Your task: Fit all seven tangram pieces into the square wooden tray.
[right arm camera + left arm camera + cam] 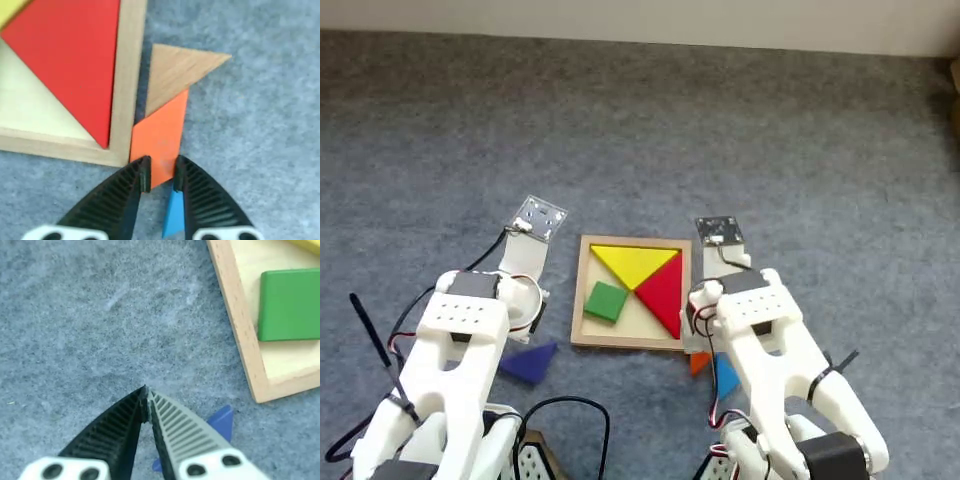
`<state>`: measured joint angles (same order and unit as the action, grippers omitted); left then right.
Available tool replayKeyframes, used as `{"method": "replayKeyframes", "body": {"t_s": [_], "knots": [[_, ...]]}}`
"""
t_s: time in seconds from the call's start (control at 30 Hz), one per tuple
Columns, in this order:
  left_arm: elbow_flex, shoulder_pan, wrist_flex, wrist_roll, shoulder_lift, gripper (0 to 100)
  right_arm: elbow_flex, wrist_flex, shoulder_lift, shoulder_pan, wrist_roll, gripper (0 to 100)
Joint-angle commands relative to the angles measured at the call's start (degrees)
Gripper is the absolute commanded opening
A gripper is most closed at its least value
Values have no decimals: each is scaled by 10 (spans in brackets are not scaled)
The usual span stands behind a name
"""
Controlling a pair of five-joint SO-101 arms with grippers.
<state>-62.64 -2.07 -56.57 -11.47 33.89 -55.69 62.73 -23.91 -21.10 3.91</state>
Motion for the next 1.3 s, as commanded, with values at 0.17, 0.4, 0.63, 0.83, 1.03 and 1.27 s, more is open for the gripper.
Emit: {"method": "replayKeyframes", "body": {"t_s": [0.17, 0.4, 0.63, 0.83, 1.03, 1.27], "knots": [[2, -8, 7, 1, 15, 8, 111, 72, 0, 5, -40, 79], [2, -7, 7, 1, 15, 8, 110, 42, 7, 3, 5, 227], [2, -7, 7, 1, 15, 8, 51, -20, 58, -21, 9, 226], [1, -7, 7, 1, 15, 8, 51, -52, 149, -29, 9, 161], [1, -7, 7, 1, 15, 8, 72, -44, 157, -29, 8, 64], [1, -7, 7, 1, 15, 8, 187, 102, 157, -25, -48, 5]]}}
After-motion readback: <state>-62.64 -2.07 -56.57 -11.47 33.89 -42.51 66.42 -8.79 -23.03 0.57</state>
